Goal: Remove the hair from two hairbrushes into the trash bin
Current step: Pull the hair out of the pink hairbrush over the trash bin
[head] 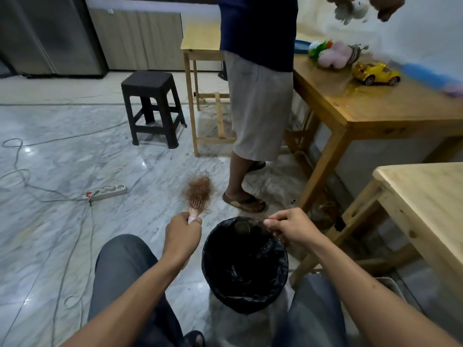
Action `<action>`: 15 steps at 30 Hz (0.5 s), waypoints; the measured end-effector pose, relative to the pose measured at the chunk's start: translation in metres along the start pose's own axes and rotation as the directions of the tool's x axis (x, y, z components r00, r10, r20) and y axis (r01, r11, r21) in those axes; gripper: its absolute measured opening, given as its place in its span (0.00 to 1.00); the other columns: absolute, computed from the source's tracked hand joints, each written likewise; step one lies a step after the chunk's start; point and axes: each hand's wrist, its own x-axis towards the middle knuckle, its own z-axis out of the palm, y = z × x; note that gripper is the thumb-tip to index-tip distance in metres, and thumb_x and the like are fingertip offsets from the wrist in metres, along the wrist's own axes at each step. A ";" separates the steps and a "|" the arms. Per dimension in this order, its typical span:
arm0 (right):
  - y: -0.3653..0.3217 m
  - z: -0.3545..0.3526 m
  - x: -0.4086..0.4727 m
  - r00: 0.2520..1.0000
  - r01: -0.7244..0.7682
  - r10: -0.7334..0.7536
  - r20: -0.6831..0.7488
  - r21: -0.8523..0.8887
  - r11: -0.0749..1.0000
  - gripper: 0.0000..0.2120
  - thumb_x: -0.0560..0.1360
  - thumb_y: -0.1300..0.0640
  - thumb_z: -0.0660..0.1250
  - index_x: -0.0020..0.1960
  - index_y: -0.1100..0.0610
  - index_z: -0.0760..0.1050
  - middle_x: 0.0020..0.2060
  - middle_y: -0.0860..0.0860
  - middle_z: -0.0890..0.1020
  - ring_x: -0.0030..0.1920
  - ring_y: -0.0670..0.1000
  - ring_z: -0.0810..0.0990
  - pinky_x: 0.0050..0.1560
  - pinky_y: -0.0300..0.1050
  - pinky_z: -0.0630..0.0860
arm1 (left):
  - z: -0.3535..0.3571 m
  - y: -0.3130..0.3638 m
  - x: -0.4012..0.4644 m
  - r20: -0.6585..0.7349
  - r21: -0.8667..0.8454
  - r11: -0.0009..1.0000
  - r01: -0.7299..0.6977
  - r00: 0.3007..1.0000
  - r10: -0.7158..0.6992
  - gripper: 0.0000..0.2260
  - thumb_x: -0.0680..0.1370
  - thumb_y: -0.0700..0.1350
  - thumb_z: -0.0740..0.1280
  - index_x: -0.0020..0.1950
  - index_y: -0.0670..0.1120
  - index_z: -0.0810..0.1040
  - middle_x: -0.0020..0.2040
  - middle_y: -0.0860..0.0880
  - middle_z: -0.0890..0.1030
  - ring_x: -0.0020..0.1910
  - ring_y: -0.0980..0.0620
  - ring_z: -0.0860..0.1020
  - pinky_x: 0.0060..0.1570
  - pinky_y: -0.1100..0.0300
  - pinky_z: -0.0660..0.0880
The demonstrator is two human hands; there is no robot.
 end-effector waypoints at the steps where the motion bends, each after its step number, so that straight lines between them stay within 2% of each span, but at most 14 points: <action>1: 0.000 0.000 -0.001 1.000 0.010 -0.010 0.022 -0.030 0.999 0.08 0.77 0.54 0.76 0.52 0.57 0.87 0.35 0.51 0.85 0.31 0.44 0.80 0.34 0.42 0.75 | -0.002 0.000 -0.003 0.022 0.023 0.999 -0.039 0.999 0.038 0.11 0.80 0.46 0.62 0.51 0.39 0.78 0.38 0.42 0.80 0.36 0.44 0.78 0.38 0.51 0.72; 3: -0.006 0.003 0.001 0.994 0.055 -0.044 0.102 -0.106 0.993 0.18 0.76 0.52 0.75 0.65 0.54 0.83 0.50 0.50 0.86 0.48 0.47 0.83 0.47 0.42 0.77 | -0.005 0.002 -0.011 0.065 0.085 0.990 -0.112 0.992 0.107 0.12 0.81 0.45 0.62 0.61 0.41 0.77 0.50 0.45 0.81 0.48 0.48 0.80 0.46 0.52 0.72; 5: -0.018 0.009 0.000 0.983 0.092 -0.070 0.172 -0.127 0.988 0.30 0.75 0.51 0.75 0.76 0.50 0.73 0.69 0.50 0.77 0.70 0.51 0.75 0.61 0.45 0.72 | -0.004 -0.001 -0.013 0.113 0.154 0.964 -0.216 0.973 0.200 0.06 0.82 0.45 0.63 0.54 0.44 0.76 0.47 0.49 0.80 0.44 0.51 0.77 0.43 0.52 0.70; 6: -0.025 0.013 0.001 0.975 0.111 -0.093 0.201 -0.079 0.991 0.33 0.75 0.50 0.74 0.78 0.48 0.70 0.74 0.49 0.73 0.74 0.51 0.71 0.65 0.46 0.70 | -0.004 -0.002 -0.013 0.130 0.189 0.947 -0.261 0.962 0.240 0.05 0.81 0.45 0.63 0.47 0.46 0.75 0.41 0.50 0.78 0.40 0.50 0.76 0.40 0.51 0.69; 8: -0.037 0.020 -0.001 0.959 0.140 -0.152 0.237 0.069 0.988 0.32 0.75 0.48 0.73 0.78 0.47 0.70 0.74 0.47 0.73 0.73 0.49 0.71 0.68 0.47 0.69 | -0.002 -0.006 -0.013 0.154 0.241 0.912 -0.333 0.941 0.302 0.12 0.80 0.44 0.63 0.38 0.48 0.67 0.33 0.49 0.72 0.33 0.49 0.70 0.34 0.52 0.64; 10: -0.044 0.029 -0.003 0.951 0.151 -0.188 0.247 0.164 0.975 0.28 0.76 0.47 0.74 0.75 0.49 0.75 0.67 0.47 0.80 0.68 0.46 0.77 0.69 0.48 0.72 | -0.001 -0.007 -0.011 0.185 0.289 0.873 -0.394 0.917 0.352 0.15 0.80 0.44 0.63 0.36 0.51 0.63 0.33 0.50 0.69 0.32 0.50 0.68 0.33 0.52 0.62; 13: -0.040 0.037 0.002 0.965 0.205 -0.220 0.143 0.109 0.973 0.15 0.74 0.45 0.77 0.54 0.53 0.88 0.48 0.52 0.90 0.49 0.45 0.85 0.63 0.57 0.79 | 0.000 -0.008 -0.009 0.192 0.335 0.840 -0.427 0.903 0.383 0.15 0.80 0.44 0.63 0.36 0.51 0.62 0.33 0.50 0.69 0.33 0.50 0.68 0.32 0.53 0.62; 15: -0.034 0.037 0.006 0.972 0.197 -0.210 0.110 0.118 0.973 0.10 0.75 0.48 0.77 0.46 0.55 0.89 0.41 0.53 0.90 0.44 0.47 0.86 0.61 0.57 0.80 | -0.001 -0.010 -0.005 0.152 0.343 0.859 -0.381 0.924 0.350 0.14 0.79 0.44 0.64 0.36 0.50 0.64 0.32 0.50 0.69 0.32 0.50 0.68 0.32 0.53 0.62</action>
